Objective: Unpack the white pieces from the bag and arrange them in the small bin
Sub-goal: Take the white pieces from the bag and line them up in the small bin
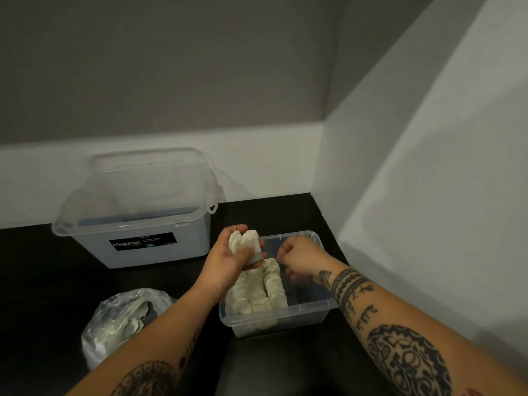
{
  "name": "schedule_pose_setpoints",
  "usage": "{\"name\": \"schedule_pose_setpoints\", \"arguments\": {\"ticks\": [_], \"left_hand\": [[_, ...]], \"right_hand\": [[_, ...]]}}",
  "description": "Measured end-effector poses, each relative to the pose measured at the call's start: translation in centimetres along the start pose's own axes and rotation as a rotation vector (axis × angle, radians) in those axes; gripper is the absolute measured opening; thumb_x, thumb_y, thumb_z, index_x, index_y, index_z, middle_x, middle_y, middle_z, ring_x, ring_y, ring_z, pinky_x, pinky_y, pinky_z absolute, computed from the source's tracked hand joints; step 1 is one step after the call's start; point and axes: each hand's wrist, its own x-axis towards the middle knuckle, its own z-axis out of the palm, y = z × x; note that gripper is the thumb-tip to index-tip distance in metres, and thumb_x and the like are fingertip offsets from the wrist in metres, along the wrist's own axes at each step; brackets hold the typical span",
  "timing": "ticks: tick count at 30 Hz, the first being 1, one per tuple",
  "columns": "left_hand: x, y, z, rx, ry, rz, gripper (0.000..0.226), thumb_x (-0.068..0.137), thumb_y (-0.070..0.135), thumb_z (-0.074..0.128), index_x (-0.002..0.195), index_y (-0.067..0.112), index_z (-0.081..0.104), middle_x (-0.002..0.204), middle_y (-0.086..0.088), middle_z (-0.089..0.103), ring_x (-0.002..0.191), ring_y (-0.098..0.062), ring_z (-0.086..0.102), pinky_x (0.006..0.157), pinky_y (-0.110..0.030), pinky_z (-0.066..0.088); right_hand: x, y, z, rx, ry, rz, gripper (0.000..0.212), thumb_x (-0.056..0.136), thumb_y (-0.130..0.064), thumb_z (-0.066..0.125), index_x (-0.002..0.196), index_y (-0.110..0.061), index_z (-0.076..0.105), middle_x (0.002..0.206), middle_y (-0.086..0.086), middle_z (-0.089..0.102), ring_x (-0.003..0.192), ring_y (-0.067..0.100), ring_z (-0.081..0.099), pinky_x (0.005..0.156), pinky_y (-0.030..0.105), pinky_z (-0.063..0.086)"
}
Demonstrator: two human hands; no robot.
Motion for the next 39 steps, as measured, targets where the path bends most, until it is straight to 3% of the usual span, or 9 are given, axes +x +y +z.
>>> {"name": "schedule_pose_setpoints", "arguments": {"ticks": [4, 8, 14, 18, 22, 25, 28, 34, 39], "left_hand": [[0.0, -0.1, 0.3, 0.089, 0.071, 0.041, 0.05, 0.091, 0.006, 0.073, 0.132, 0.027, 0.054, 0.124, -0.008, 0.063, 0.105, -0.025, 0.071, 0.079, -0.042, 0.064], [-0.1, 0.1, 0.7, 0.087, 0.076, 0.059, 0.051, 0.087, 0.009, 0.079, 0.129, 0.026, 0.055, 0.119, -0.009, 0.067, 0.1, -0.023, 0.074, 0.079, -0.042, 0.064], [-0.2, 0.0, 0.9, 0.127, 0.106, 0.083, 0.05, 0.085, 0.01, 0.082, 0.124, 0.03, 0.058, 0.12, -0.007, 0.066, 0.101, -0.022, 0.073, 0.073, -0.032, 0.063], [0.0, -0.5, 0.8, 0.175, 0.129, 0.094, 0.057, 0.082, 0.014, 0.085, 0.129, 0.032, 0.057, 0.124, -0.001, 0.062, 0.105, -0.021, 0.07, 0.078, -0.035, 0.064], [0.1, -0.5, 0.6, 0.257, 0.125, 0.104, 0.061, 0.08, 0.021, 0.087, 0.13, 0.035, 0.055, 0.121, 0.005, 0.064, 0.106, -0.018, 0.069, 0.085, -0.038, 0.064], [0.2, -0.6, 0.5, 0.277, 0.096, 0.114, 0.056, 0.084, 0.024, 0.084, 0.131, 0.037, 0.055, 0.123, 0.004, 0.064, 0.108, -0.016, 0.068, 0.087, -0.039, 0.063], [0.3, -0.6, 0.5, 0.158, 0.083, 0.115, 0.037, 0.097, 0.017, 0.068, 0.126, 0.038, 0.059, 0.119, -0.009, 0.068, 0.1, -0.024, 0.073, 0.084, -0.044, 0.064], [0.3, -0.7, 0.6, 0.11, 0.1, 0.105, 0.035, 0.102, 0.017, 0.06, 0.13, 0.039, 0.059, 0.113, -0.003, 0.069, 0.091, -0.022, 0.074, 0.085, -0.037, 0.063], [0.4, -0.8, 0.7, 0.097, 0.112, 0.103, 0.035, 0.102, 0.017, 0.06, 0.125, 0.043, 0.06, 0.113, -0.003, 0.07, 0.089, -0.021, 0.073, 0.083, -0.035, 0.062]], "right_hand": [[-1.5, -2.0, -0.1, 0.3, 0.043, -0.215, 0.016, 0.098, -0.029, 0.064, 0.114, -0.027, 0.067, 0.107, -0.003, 0.068, 0.099, 0.014, 0.068, 0.077, 0.031, 0.062], [-1.5, -2.2, 0.8, 0.303, 0.065, -0.295, 0.021, 0.093, -0.028, 0.072, 0.114, -0.023, 0.069, 0.102, -0.005, 0.07, 0.094, 0.009, 0.069, 0.071, 0.021, 0.056], [-1.5, -1.8, 1.3, 0.377, 0.149, -0.289, 0.018, 0.088, -0.023, 0.079, 0.101, -0.021, 0.068, 0.093, -0.002, 0.073, 0.085, 0.009, 0.072, 0.066, 0.02, 0.057], [-1.6, -2.0, 1.5, 0.416, 0.17, -0.289, 0.021, 0.086, -0.02, 0.08, 0.104, -0.02, 0.068, 0.089, -0.003, 0.075, 0.074, -0.002, 0.07, 0.062, 0.012, 0.05], [-1.2, -2.1, 1.7, 0.39, 0.212, -0.265, 0.02, 0.086, -0.023, 0.08, 0.1, -0.023, 0.066, 0.088, -0.002, 0.075, 0.078, 0.004, 0.071, 0.066, 0.016, 0.053], [-1.1, -1.9, 1.3, 0.363, 0.182, -0.278, 0.025, 0.089, -0.023, 0.077, 0.112, -0.024, 0.067, 0.094, -0.002, 0.076, 0.087, 0.008, 0.073, 0.077, 0.026, 0.06], [-1.1, -1.6, 0.6, 0.382, 0.134, -0.278, 0.03, 0.095, -0.018, 0.07, 0.124, -0.024, 0.067, 0.102, -0.003, 0.075, 0.09, 0.011, 0.072, 0.071, 0.022, 0.059], [-1.4, -0.3, -0.8, 0.2, 0.085, -0.153, 0.012, 0.097, -0.018, 0.066, 0.108, -0.023, 0.066, 0.102, 0.002, 0.071, 0.086, 0.013, 0.07, 0.068, 0.024, 0.059], [-2.0, 0.3, 0.0, -0.235, -0.206, 0.055, 0.015, 0.097, -0.017, 0.064, 0.112, -0.02, 0.065, 0.105, 0.004, 0.07, 0.092, 0.019, 0.073, 0.083, 0.035, 0.063]]}}
